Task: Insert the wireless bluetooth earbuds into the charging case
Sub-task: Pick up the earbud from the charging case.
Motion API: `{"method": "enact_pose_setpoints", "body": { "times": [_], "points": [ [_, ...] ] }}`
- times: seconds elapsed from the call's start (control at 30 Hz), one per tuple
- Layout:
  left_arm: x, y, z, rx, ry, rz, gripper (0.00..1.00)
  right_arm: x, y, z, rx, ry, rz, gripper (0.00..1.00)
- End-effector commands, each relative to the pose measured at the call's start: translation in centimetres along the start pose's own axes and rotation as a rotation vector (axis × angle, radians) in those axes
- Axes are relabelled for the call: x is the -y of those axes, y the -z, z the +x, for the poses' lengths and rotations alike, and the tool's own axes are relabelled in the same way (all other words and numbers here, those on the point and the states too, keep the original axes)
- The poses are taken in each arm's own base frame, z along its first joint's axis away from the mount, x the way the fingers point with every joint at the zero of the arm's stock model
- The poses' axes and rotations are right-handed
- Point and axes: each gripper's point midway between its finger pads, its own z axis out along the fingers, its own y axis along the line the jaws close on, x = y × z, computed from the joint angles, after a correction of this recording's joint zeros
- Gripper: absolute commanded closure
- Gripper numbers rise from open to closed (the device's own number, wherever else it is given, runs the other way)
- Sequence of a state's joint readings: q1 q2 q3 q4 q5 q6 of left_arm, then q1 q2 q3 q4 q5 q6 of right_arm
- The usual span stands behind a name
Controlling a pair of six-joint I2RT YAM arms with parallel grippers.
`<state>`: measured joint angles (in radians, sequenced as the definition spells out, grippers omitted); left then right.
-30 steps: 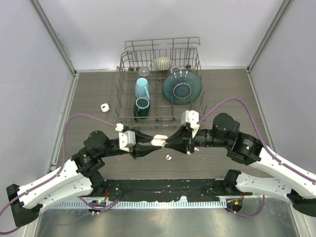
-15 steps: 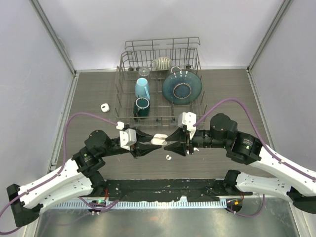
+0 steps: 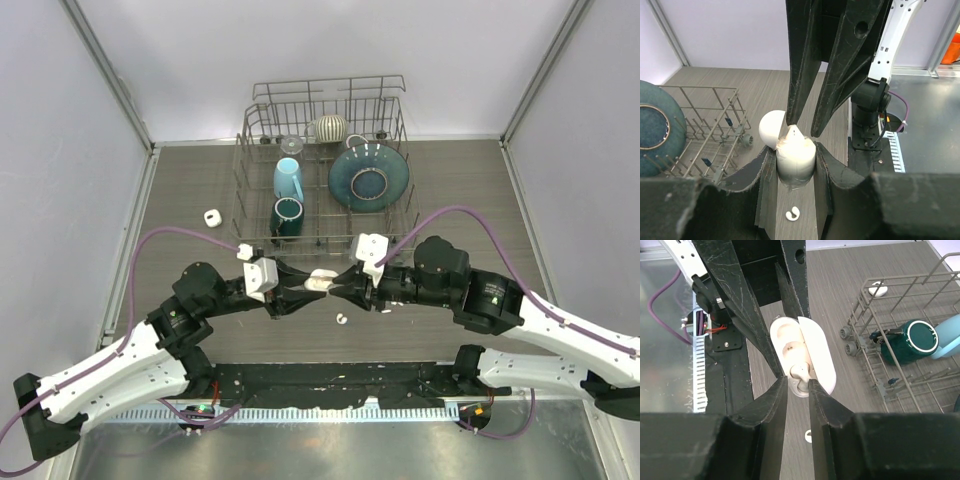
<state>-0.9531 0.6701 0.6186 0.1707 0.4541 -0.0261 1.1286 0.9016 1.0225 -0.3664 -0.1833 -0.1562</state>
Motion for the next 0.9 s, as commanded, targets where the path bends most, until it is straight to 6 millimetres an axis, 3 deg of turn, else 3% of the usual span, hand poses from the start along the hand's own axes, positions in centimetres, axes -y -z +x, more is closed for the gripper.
{"method": "enact_pose_setpoints", "body": {
  "times": [0.0, 0.13, 0.2, 0.5, 0.67, 0.77, 0.87],
  "points": [
    [2.7, 0.1, -6.9, 0.222, -0.087, 0.135, 1.00, 1.0, -1.7, 1.6, -0.064, 0.024, 0.054, 0.71],
    [2.7, 0.1, -6.9, 0.221, -0.086, 0.132, 1.00, 1.0, -1.6, 1.6, -0.066, 0.039, 0.071, 0.55],
    [2.6, 0.1, -6.7, 0.217, -0.083, 0.128, 1.00, 1.2, -1.3, 1.2, -0.052, 0.048, 0.085, 0.53],
    [2.7, 0.1, -6.7, 0.215, -0.082, 0.136, 1.00, 3.0, -0.5, 0.8, -0.012, 0.073, 0.194, 0.51],
    [2.9, 0.0, -6.6, 0.212, -0.082, 0.151, 1.00, 3.0, -0.3, 0.3, 0.038, 0.072, 0.200, 0.50],
    [3.2, -0.1, -6.6, 0.214, -0.090, 0.169, 1.00, 2.5, -0.7, 0.4, 0.035, 0.065, 0.173, 0.57],
    [3.3, -0.2, -6.5, 0.211, -0.089, 0.179, 1.00, 1.9, -1.1, 0.6, 0.018, 0.057, 0.136, 0.77]
  ]
}}
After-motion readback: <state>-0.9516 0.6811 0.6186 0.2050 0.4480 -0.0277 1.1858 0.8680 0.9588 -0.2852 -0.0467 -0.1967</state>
